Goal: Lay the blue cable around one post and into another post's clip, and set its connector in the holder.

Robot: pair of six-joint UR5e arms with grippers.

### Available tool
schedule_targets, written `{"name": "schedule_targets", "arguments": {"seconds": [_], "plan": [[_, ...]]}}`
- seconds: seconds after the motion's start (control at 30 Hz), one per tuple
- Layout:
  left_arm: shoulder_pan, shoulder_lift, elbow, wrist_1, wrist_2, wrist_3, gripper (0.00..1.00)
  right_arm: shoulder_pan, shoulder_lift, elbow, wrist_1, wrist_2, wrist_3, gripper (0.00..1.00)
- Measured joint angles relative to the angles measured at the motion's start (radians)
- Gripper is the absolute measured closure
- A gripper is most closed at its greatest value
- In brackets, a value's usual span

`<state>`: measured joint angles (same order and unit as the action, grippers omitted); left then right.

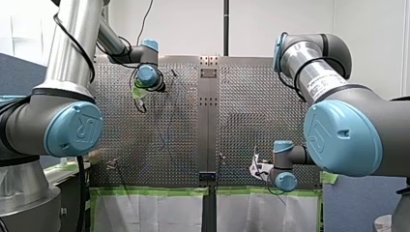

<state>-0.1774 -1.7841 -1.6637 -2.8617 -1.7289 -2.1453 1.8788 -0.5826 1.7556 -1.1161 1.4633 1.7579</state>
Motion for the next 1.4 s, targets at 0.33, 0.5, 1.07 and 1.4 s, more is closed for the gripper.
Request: {"name": "schedule_targets", "arguments": {"seconds": [0.33,0.5,1.07,1.4], "plan": [[0.004,0.001,0.000,-0.006,0.000,-0.099,0.00,0.004,0.000,0.000,0.001,0.000,-0.002,1.00],[0.004,0.002,0.000,-0.008,-0.018,-0.144,0.00,0.005,0.001,0.000,0.002,0.000,-0.003,1.00],[0.007,0.018,0.000,-0.013,-0.052,-0.312,0.00,0.008,0.002,0.000,0.000,0.000,-0.007,1.00],[0.016,0.033,0.000,-0.033,-0.082,-0.414,0.00,0.010,0.004,0.000,0.003,0.000,-0.011,1.00]]}}
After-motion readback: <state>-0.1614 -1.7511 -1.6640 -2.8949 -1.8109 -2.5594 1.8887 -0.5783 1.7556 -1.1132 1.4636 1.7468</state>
